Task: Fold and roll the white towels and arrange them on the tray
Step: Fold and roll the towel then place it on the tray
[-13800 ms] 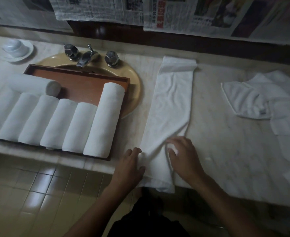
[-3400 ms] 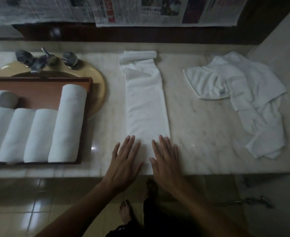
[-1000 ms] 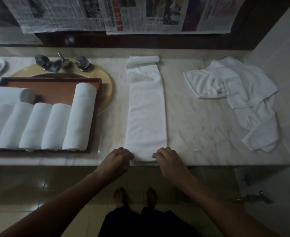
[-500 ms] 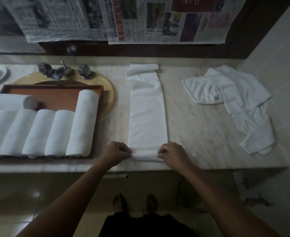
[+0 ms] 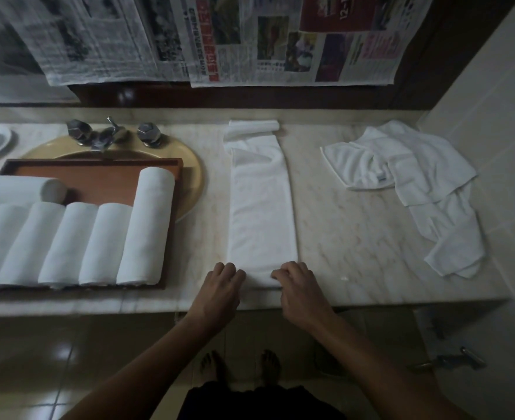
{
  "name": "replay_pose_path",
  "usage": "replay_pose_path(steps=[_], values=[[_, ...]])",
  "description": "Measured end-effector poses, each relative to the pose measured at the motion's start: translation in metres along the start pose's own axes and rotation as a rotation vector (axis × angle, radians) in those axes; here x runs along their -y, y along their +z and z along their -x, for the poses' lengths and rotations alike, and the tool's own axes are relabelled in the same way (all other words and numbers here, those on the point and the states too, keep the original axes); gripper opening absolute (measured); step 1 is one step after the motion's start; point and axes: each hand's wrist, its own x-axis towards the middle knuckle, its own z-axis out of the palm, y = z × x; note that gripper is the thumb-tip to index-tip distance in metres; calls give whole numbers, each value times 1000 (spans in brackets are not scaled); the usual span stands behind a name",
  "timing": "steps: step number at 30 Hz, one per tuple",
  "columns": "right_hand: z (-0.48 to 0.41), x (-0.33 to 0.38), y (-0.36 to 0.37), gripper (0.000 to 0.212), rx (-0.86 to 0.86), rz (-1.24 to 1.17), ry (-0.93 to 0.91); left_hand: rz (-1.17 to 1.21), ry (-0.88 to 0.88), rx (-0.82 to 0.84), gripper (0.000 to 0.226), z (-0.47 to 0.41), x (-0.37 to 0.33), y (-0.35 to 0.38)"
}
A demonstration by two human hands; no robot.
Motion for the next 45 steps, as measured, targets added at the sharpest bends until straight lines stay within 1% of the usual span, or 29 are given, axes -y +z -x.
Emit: replay_pose_path(steps=[4,7,9,12,15,18,20,22,23,25,27,29,32,35,37,41,45], values=[[-7,-4,-2,46,19,-16,-27,-9,2,-15,34,-7,5,-2],[-7,-12,-10,41,30,-31,-12,110,-45,-6,33,-8,8,-9],[-6,-18,-16,32,60,-92,31,253,-128,32,26,-5,10,-19],[-5,-26,-22,22,104,-255,113,458,-288,69,11,-5,16,-29],[-8,-29,-23,18,74,-388,198,603,-428,124,8,-8,23,-32],[-14,-26,-20,17,22,-364,239,691,-504,119,8,-11,26,-32],[-17,-23,-16,18,-30,-328,252,671,-529,87,11,-13,22,-31],[-17,-16,-14,21,-64,-287,238,547,-508,8,10,-14,13,-29],[-16,-12,-12,25,-74,-257,200,484,-470,-47,9,-13,9,-28],[-12,-6,-9,36,-84,-194,104,373,-308,-124,10,-11,0,-24],[-7,-3,-6,38,-101,-157,49,241,-115,-126,19,-8,-7,-17],[-4,-3,-5,35,-111,-104,12,133,-27,-105,25,-5,-11,-9],[0,-3,-7,39,-50,-48,-29,87,-30,-80,28,-1,-15,-5],[-1,-3,-8,50,13,4,-35,55,-37,-50,35,-3,-13,-4],[-5,-5,-8,52,25,43,-37,25,-22,-45,42,-6,-9,-3],[-8,-8,-12,46,56,35,-25,-1,-13,-40,44,-7,-1,-5],[0,-9,-23,33,97,-88,15,156,-56,13,34,2,0,-20]])
